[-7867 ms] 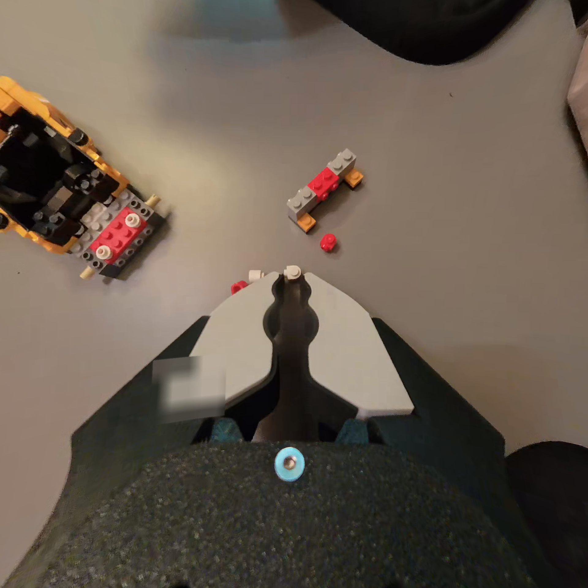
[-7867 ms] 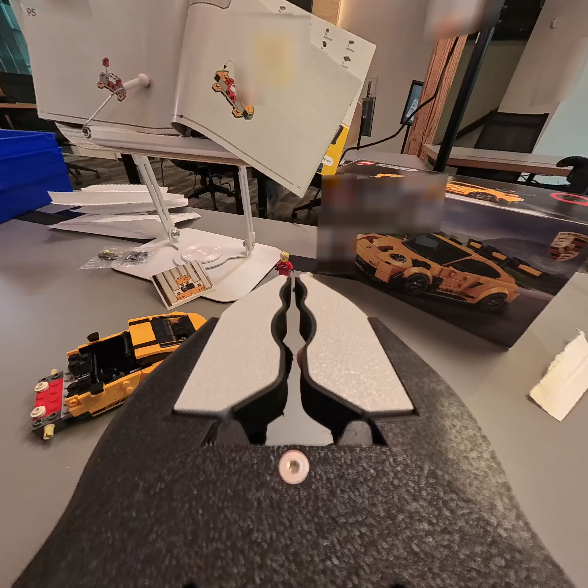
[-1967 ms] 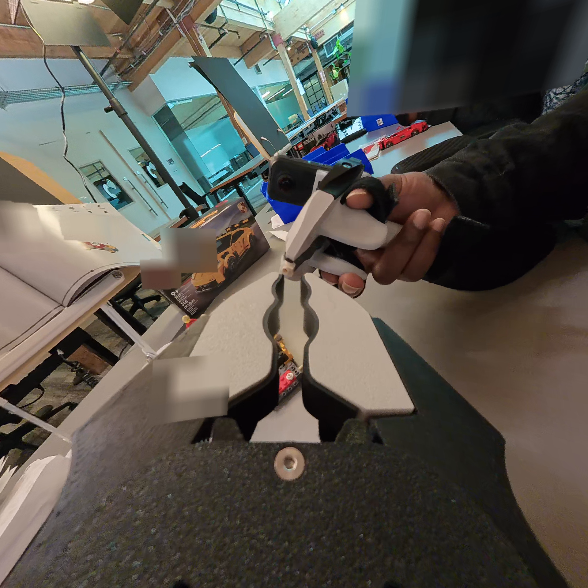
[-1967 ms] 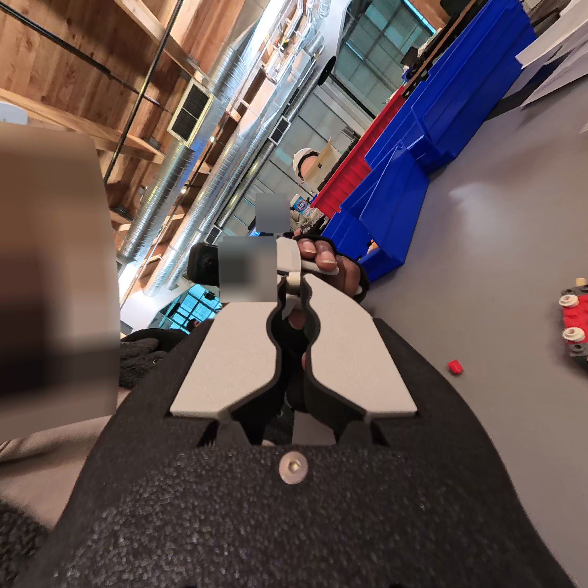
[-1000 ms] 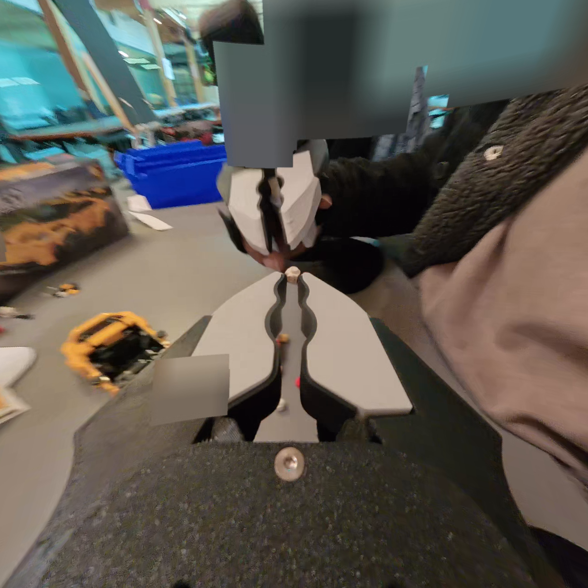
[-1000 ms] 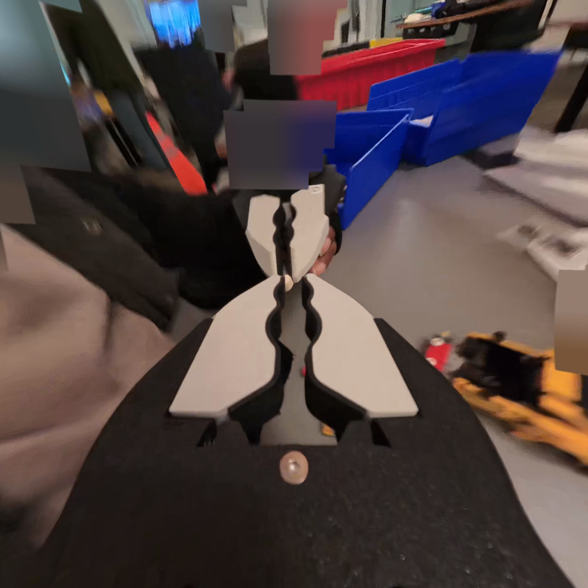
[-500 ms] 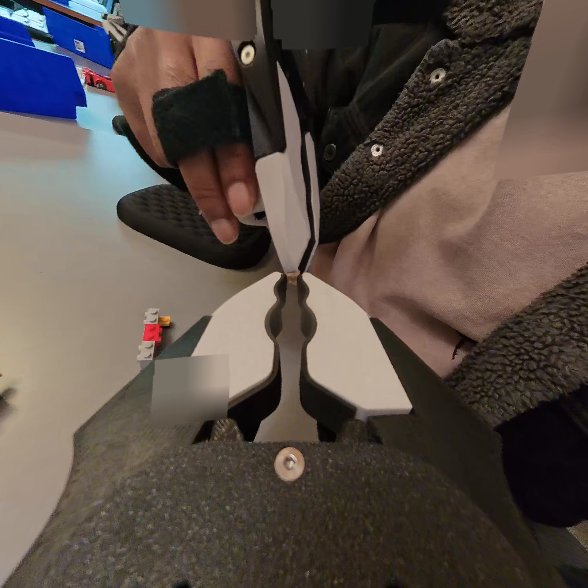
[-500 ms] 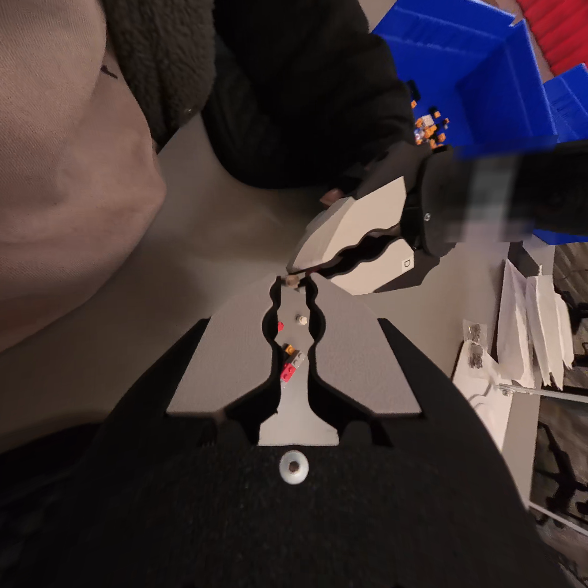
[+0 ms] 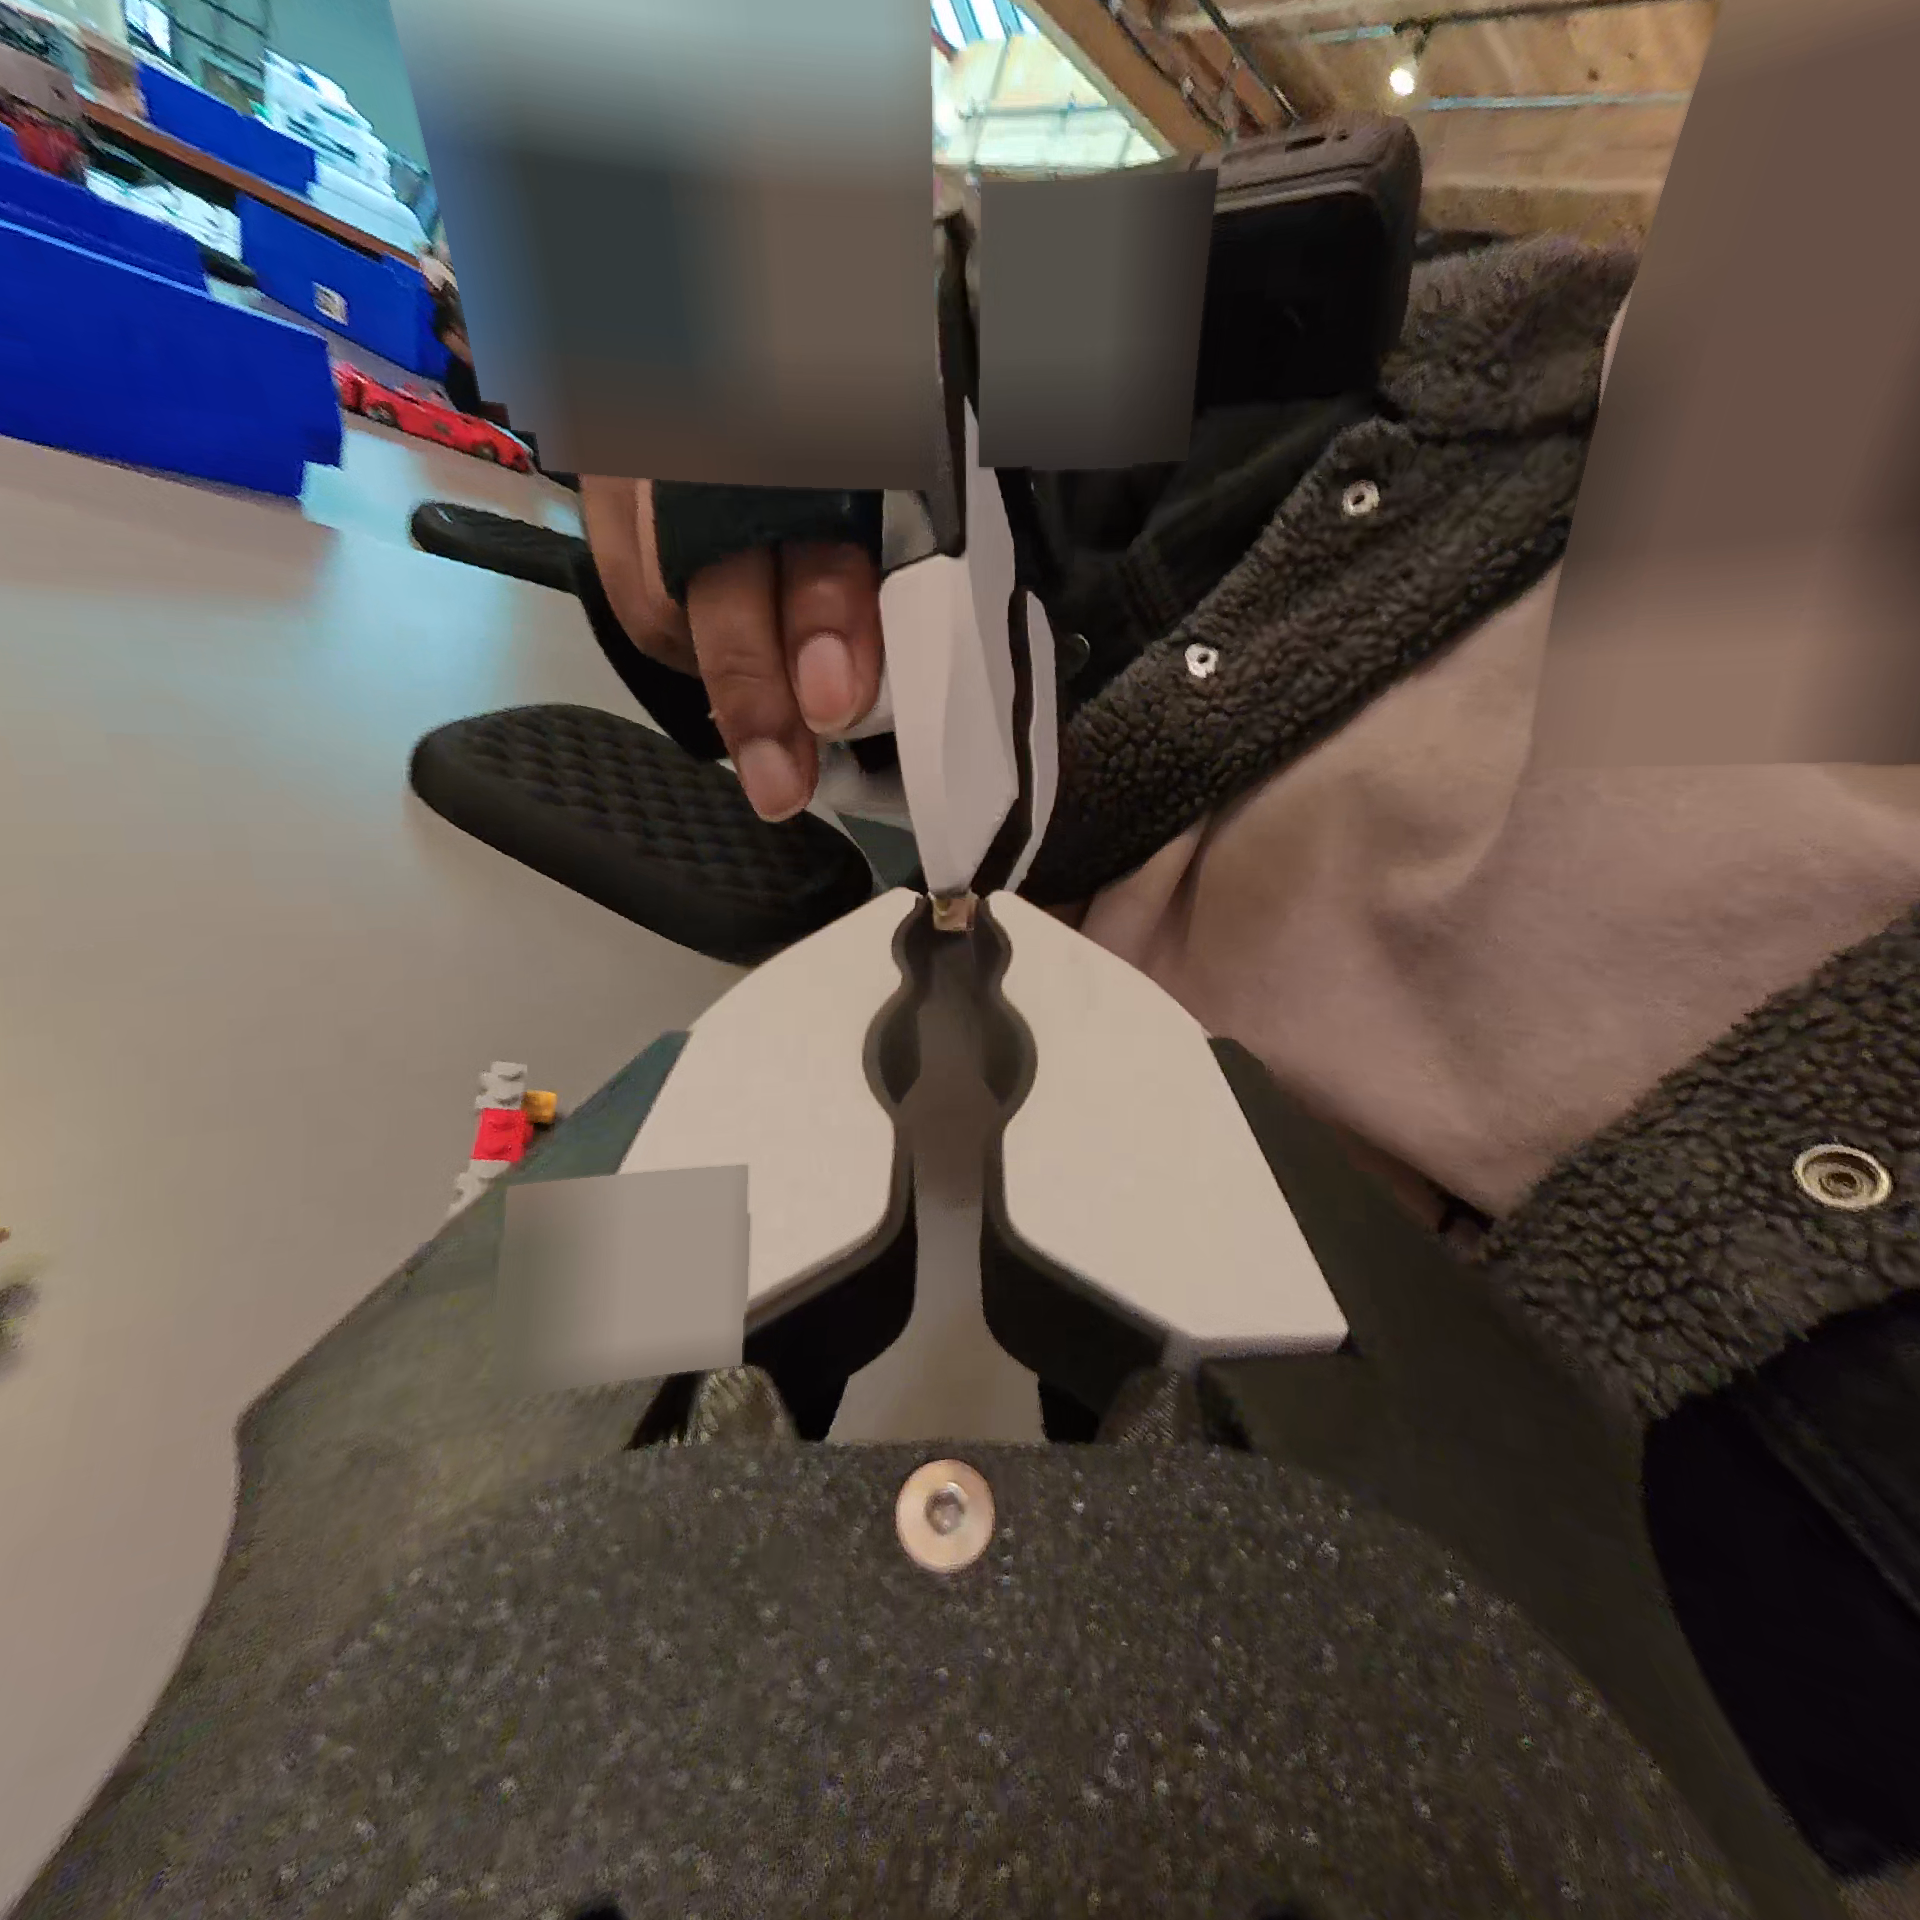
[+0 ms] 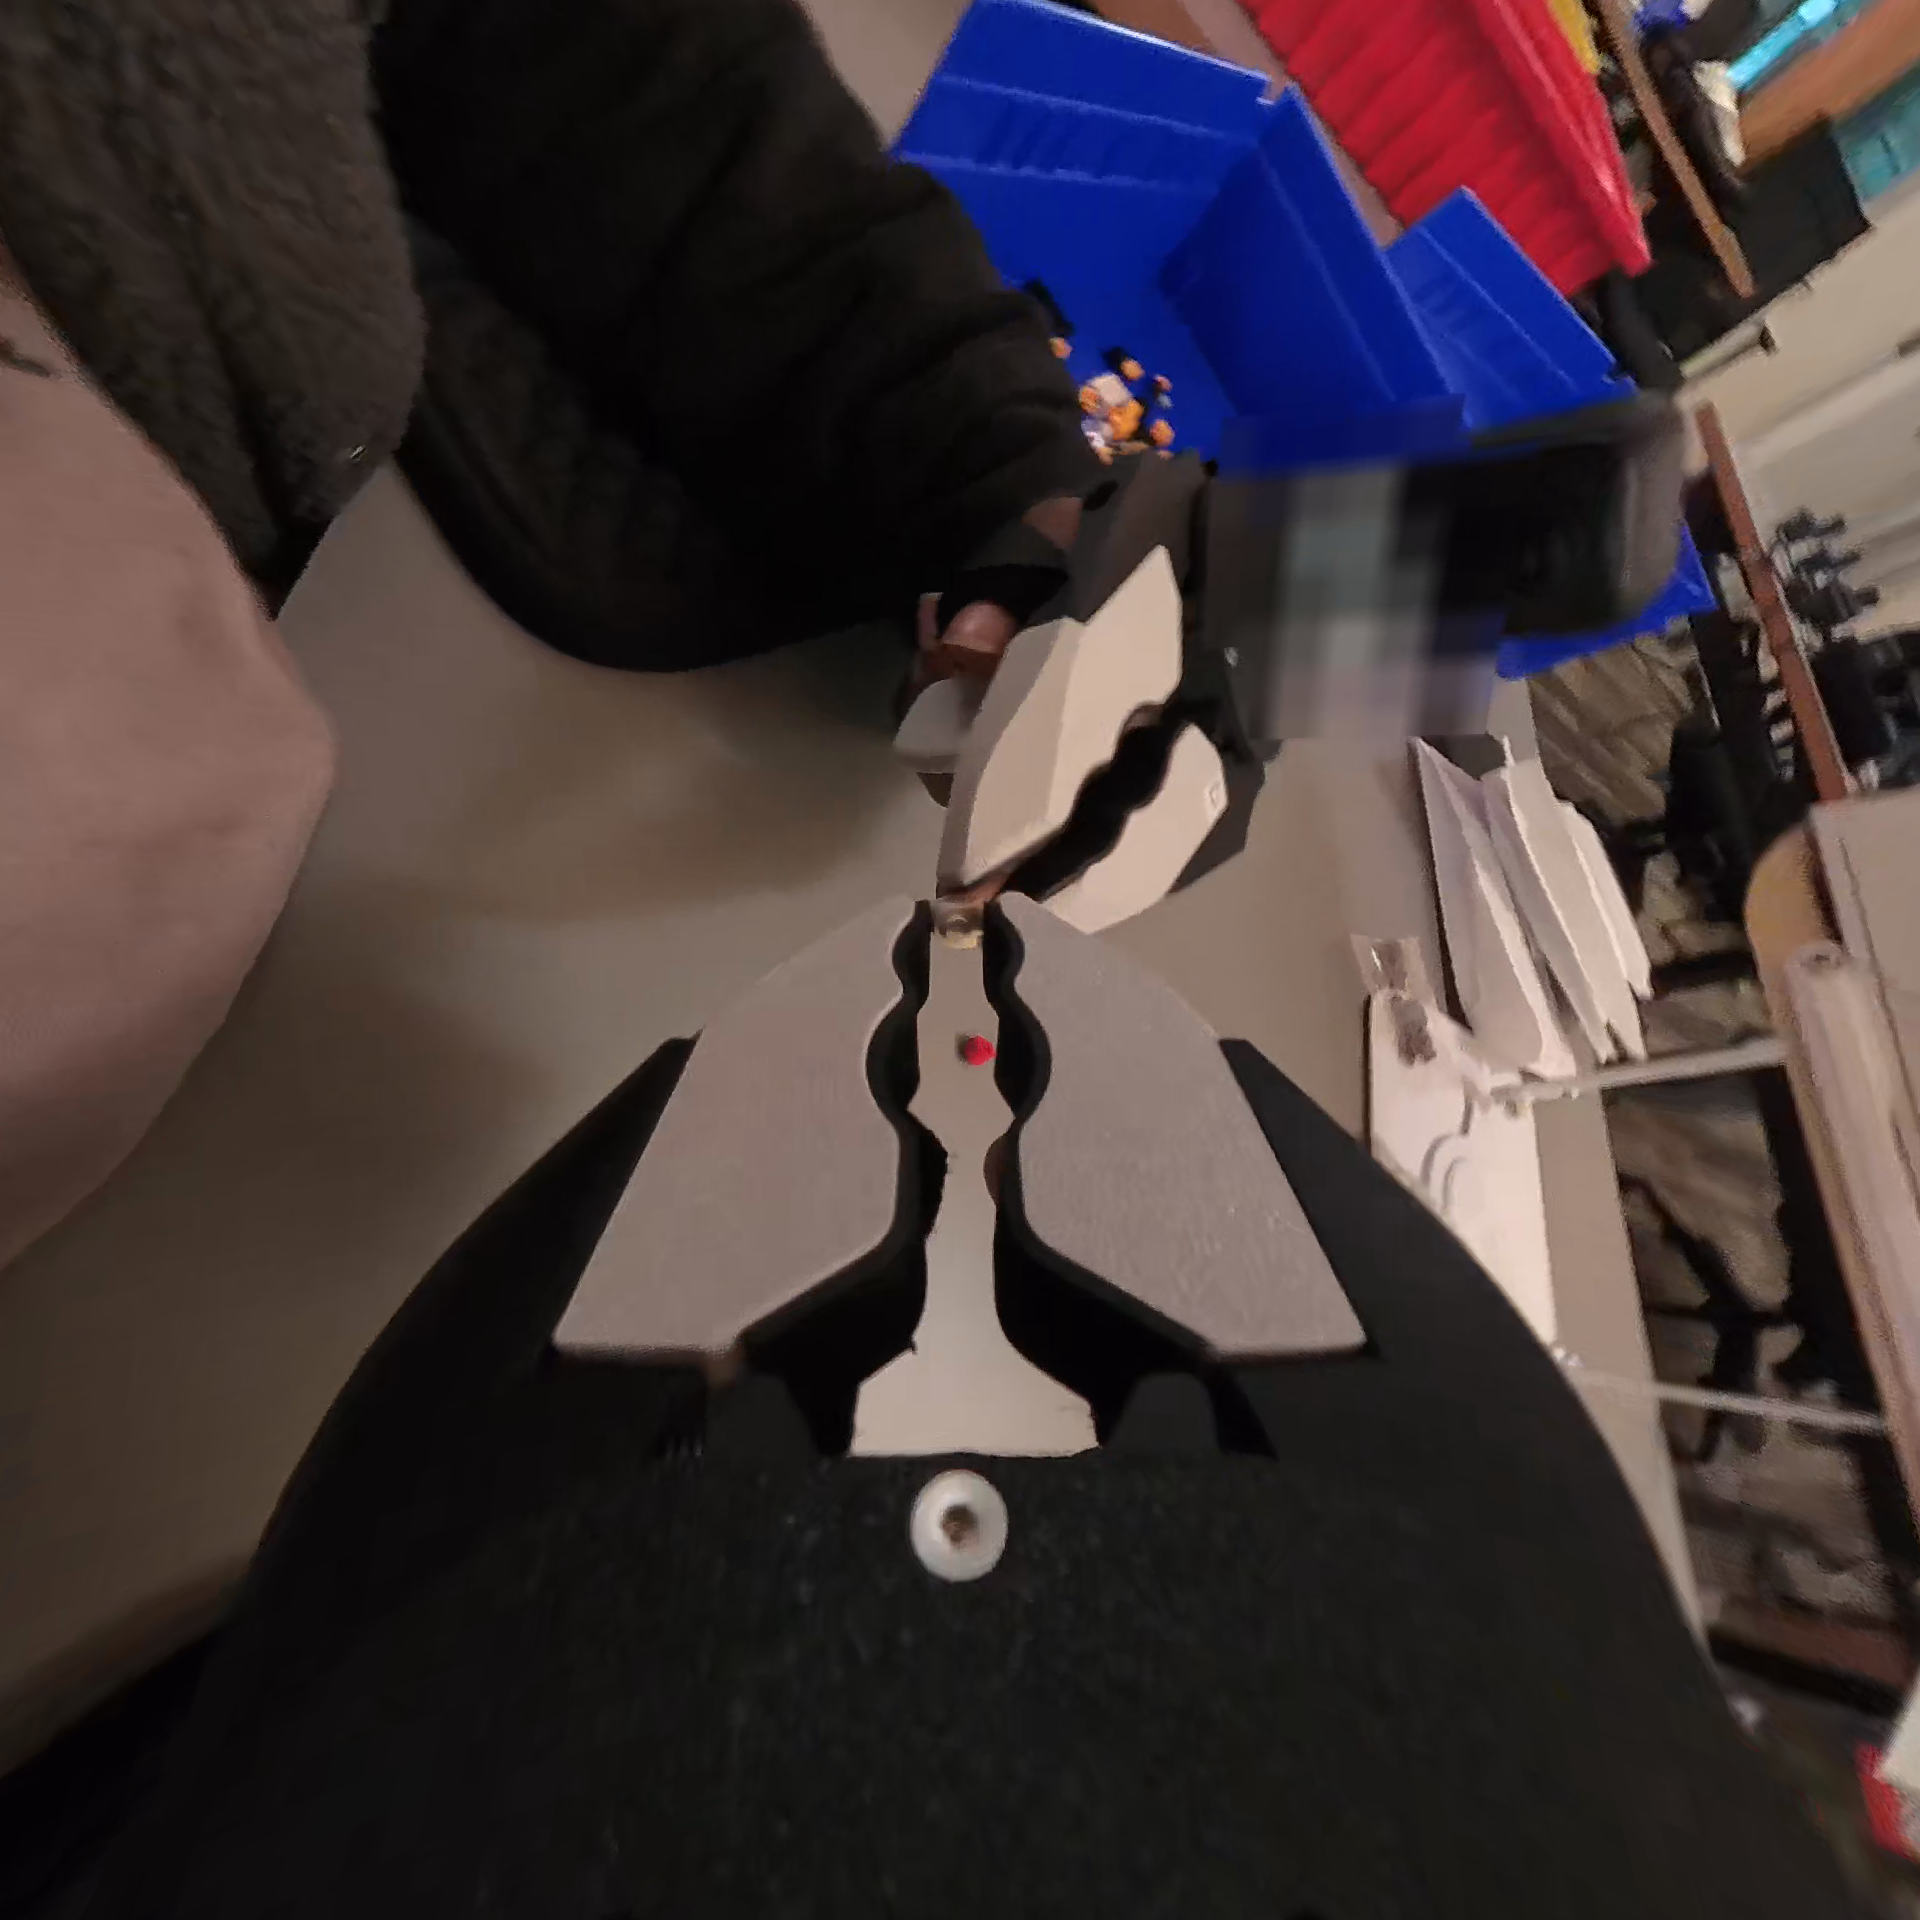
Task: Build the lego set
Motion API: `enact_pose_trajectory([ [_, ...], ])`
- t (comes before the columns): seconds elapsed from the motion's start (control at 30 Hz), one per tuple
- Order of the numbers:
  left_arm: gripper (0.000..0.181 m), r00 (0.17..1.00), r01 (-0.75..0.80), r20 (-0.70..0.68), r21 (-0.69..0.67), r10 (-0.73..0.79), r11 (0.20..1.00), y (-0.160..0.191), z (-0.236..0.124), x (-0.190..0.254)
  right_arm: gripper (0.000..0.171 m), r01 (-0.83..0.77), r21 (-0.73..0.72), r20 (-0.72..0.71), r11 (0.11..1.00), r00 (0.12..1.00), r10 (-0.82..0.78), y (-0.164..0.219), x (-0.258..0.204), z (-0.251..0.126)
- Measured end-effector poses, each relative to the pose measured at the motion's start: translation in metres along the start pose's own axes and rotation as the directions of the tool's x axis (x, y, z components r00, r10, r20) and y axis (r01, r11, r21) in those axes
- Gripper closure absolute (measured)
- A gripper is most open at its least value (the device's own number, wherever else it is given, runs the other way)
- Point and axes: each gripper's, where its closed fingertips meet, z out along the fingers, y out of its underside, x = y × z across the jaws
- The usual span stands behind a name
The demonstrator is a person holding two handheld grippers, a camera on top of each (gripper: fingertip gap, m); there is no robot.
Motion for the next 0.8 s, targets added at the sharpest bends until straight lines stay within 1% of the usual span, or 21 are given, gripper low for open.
enact_pose_trajectory([
  [0.03,0.173,1.0,-0.008,0.024,0.012,0.007,1.0,-0.002,-0.001,-0.003,0.162,-0.054,0.003,-0.019,0.999,0.998,0.054,0.003,0.004,-0.001],
  [0.13,0.172,0.994,0.004,0.108,0.027,-0.007,1.0,-0.005,-0.003,-0.015,0.162,-0.193,0.01,-0.074,0.981,0.978,0.193,0.013,0.013,-0.004],
  [0.23,0.17,0.989,0.079,0.122,0.053,-0.085,0.995,-0.006,-0.001,-0.023,0.162,-0.257,0.011,-0.106,0.966,0.961,0.257,0.019,0.017,-0.006],
  [0.33,0.169,0.984,0.136,0.104,0.085,-0.145,0.987,-0.008,0.0,-0.025,0.162,-0.26,0.003,-0.116,0.966,0.959,0.259,0.02,0.017,-0.005],
  [0.47,0.174,0.979,0.187,0.066,0.105,-0.194,0.977,-0.01,0.0,-0.023,0.162,-0.242,0.009,-0.111,0.97,0.964,0.241,0.019,0.017,-0.003],
  [0.63,0.175,0.977,0.201,0.048,0.1,-0.207,0.974,-0.01,-0.001,-0.021,0.162,-0.214,0.023,-0.103,0.976,0.971,0.216,0.016,0.017,-0.003],
  [0.8,0.176,0.977,0.201,0.053,0.088,-0.207,0.975,-0.009,-0.001,-0.021,0.161,-0.182,0.004,-0.091,0.983,0.979,0.182,0.018,0.015,-0.003],
])
